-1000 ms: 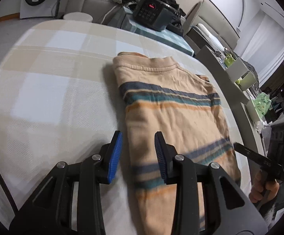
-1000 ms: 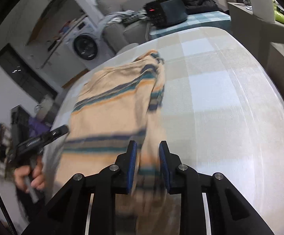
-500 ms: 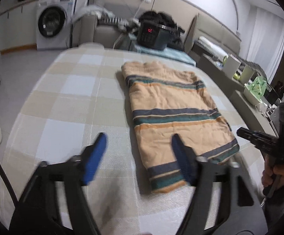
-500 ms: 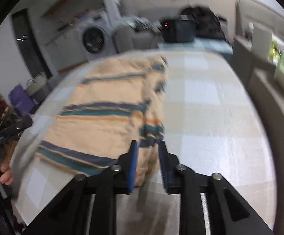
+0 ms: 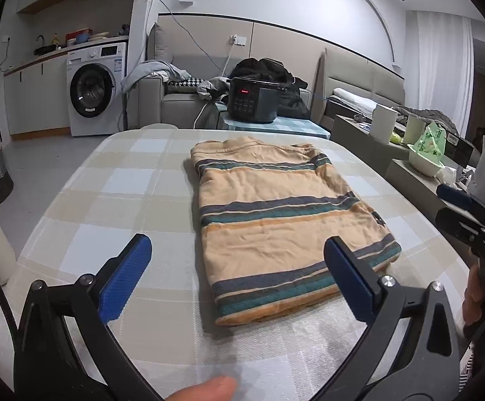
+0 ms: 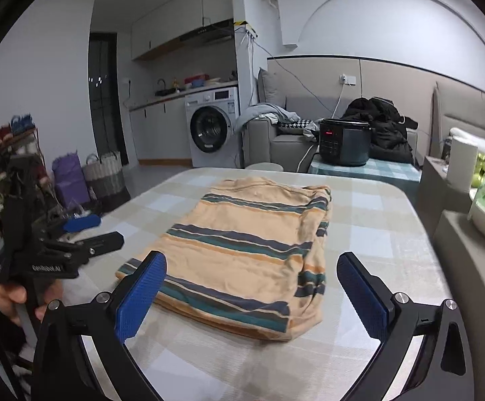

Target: Fold small clothes

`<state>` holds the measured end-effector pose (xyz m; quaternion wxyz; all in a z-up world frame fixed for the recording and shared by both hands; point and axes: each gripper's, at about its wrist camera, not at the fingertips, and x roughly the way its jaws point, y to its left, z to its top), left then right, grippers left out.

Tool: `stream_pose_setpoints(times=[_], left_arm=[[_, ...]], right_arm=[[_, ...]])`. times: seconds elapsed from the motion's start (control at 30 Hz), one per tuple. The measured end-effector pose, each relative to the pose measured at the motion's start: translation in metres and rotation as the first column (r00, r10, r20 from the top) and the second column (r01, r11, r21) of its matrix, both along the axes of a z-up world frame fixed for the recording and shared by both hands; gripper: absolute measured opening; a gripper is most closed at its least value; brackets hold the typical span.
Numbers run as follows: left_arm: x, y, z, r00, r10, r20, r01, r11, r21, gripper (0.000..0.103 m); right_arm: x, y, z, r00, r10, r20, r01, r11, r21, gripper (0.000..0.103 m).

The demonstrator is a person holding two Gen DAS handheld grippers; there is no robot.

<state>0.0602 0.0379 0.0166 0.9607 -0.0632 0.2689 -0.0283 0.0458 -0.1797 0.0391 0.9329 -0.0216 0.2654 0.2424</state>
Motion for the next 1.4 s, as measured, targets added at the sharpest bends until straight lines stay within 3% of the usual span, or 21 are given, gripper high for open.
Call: stream_pose_setpoints(times=[0.4, 0.73, 0.97, 1.4], left_arm=[[-0.006, -0.003, -0.004, 0.998, -0.001, 0.056, 0.001, 1.000, 0.002, 0.102], [0.000, -0.005, -0.007, 0.999, -0.020, 0.033, 0.019, 0.999, 0.032, 0.102], [0.008, 0.002, -0.012, 1.000, -0.019, 0.007, 0.019, 1.000, -0.006, 0.102], [0.007, -0.004, -0.012, 0.999, -0.024, 0.027, 0.024, 1.000, 0.017, 0.102]], right_arm=[[-0.008, -0.005, -0.018, 1.000, -0.016, 0.021, 0.016, 1.000, 0.016, 0.103], [-0.010, -0.005, -0.018, 0.999, -0.022, 0.026, 0.021, 1.000, 0.017, 0.103], [-0.014, -0.008, -0.017, 0.999, -0.027, 0.047, 0.026, 0.999, 0.042, 0.103], [-0.013, -0.007, -0.017, 0.999, -0.026, 0.046, 0.024, 0.999, 0.046, 0.103]])
